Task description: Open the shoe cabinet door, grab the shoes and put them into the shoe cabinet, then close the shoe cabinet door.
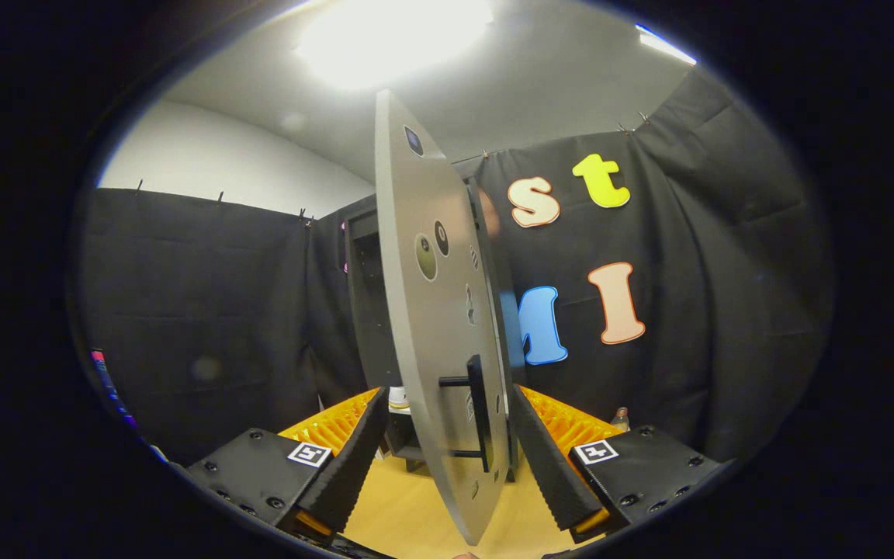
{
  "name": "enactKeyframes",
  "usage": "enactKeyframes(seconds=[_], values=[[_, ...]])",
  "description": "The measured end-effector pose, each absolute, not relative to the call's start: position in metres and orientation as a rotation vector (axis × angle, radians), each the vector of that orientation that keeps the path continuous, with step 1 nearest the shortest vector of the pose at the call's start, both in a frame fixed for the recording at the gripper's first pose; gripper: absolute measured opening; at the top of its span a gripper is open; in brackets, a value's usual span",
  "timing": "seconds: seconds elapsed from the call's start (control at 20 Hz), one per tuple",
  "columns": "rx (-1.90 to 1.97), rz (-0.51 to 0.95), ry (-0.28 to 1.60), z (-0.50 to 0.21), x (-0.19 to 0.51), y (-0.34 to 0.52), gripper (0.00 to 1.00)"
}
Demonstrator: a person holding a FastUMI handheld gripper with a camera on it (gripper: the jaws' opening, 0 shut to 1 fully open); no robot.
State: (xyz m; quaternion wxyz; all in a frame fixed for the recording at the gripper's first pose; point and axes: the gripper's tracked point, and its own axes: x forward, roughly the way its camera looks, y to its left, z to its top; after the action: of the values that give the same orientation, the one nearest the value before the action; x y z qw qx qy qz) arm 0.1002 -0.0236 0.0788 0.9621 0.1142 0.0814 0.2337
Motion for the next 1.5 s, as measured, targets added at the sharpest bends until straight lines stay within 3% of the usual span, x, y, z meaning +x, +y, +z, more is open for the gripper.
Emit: enactKeyframes(seconds=[0.75,1.5], values=[[0.246,0.753,0.242,0.039,0.137,-0.014,0.97],[0.25,0.825,0.265,0.037,0.14,0.072,0.97]])
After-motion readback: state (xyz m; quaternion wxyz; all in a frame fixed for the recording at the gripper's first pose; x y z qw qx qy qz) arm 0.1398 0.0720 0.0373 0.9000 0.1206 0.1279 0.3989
